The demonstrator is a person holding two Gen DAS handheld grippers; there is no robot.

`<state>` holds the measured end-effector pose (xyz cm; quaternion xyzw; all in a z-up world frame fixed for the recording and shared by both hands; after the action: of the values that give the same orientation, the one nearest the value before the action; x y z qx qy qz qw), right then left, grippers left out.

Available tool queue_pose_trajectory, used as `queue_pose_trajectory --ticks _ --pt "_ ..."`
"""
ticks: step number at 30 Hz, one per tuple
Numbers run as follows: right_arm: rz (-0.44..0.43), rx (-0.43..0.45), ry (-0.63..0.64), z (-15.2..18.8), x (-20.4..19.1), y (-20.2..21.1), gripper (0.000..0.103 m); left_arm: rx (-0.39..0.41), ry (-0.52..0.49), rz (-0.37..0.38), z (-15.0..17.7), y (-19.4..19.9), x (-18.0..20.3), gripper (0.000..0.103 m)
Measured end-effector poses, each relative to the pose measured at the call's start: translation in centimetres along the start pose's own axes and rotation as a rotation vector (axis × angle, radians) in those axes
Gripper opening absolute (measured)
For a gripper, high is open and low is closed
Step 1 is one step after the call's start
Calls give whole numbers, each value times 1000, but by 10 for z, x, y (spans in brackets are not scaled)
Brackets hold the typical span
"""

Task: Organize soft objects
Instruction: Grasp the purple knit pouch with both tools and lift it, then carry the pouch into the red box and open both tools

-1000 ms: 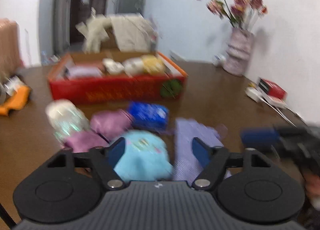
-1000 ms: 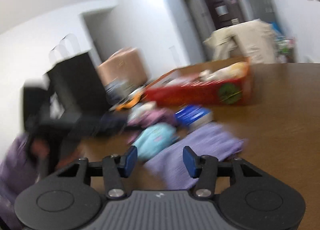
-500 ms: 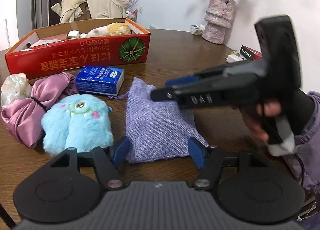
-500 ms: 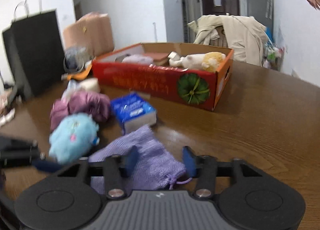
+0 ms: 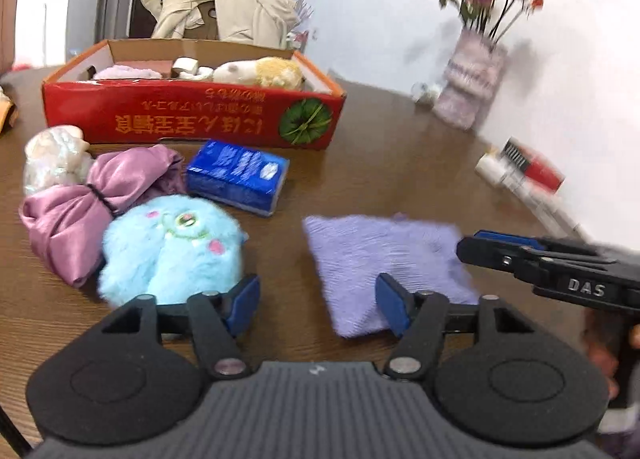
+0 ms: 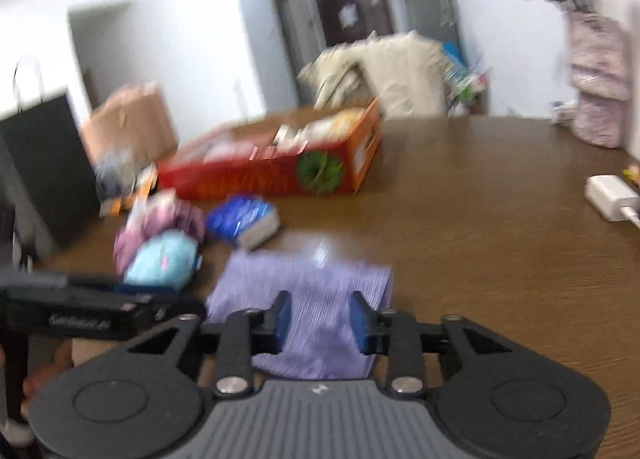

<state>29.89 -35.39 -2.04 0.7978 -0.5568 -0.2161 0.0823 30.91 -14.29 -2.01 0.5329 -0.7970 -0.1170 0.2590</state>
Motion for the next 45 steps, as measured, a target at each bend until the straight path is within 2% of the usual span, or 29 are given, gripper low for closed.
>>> queue_pose_trajectory --ticks 2,5,6,9,11,12,13,16,18,19,21,23,26,30,32,36,40,44,45 --pt "28 41 -53 -6 11 0 73 9 30 23 -2 -2 3 68" --pt "40 19 -43 -5 14 -15 71 -6 11 26 3 -12 10 67" --pt "49 6 -28 -3 13 -22 68 -17 2 25 5 -16 12 65" --pt "80 -51 52 5 5 -40 57 -39 -16 43 11 -23 17 48" --pt "85 -68 67 10 2 -49 52 -42 -14 65 12 -23 18 29" --pt "92 -80 79 12 1 -51 44 -48 -15 76 13 -23 18 25" --pt "105 -91 105 15 1 -52 41 -51 -16 83 13 -24 18 19" --pt "126 -82 177 19 -6 -51 31 -51 -22 94 14 -24 22 13" --pt "115 -74 199 20 -11 -50 17 -45 -30 98 13 -23 25 10" --pt "119 -70 217 21 -14 -50 15 -34 -33 97 11 -21 26 8" --pt "109 -70 232 19 -18 -50 6 6 -37 87 1 -14 30 7" --pt "41 -65 158 7 -19 -46 6 74 -43 108 -19 -2 34 7" --pt "-29 22 94 -37 -23 -40 5 156 -47 137 -60 4 28 7" --pt "-69 126 113 -102 -31 -62 5 210 -76 97 -120 -22 3 7" --pt "-60 136 151 -126 -33 -92 5 186 -68 85 -140 -49 -11 7" --pt "-27 62 181 -146 -34 -166 5 111 -46 21 -162 -111 -39 7" --pt "54 -37 234 -143 -30 -223 6 13 -27 1 -157 -161 -59 7" --pt "99 -113 264 -128 -25 -247 8 -71 -27 6 -138 -188 -65 8" --pt "101 -131 269 -124 -25 -248 9 -62 -27 11 -135 -189 -65 8"
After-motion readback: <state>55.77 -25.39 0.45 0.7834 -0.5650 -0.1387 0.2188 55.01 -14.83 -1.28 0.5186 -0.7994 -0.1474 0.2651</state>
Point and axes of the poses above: each gripper's, at about its wrist camera, not at the fingertips, and y roughly against the way its jaws point, x to its right, z to its underside, the point moved 6 cm from there along -y, roughly the way its jaws point, and after that the axes turned 11 degrees about x, right-handed, at the moved point
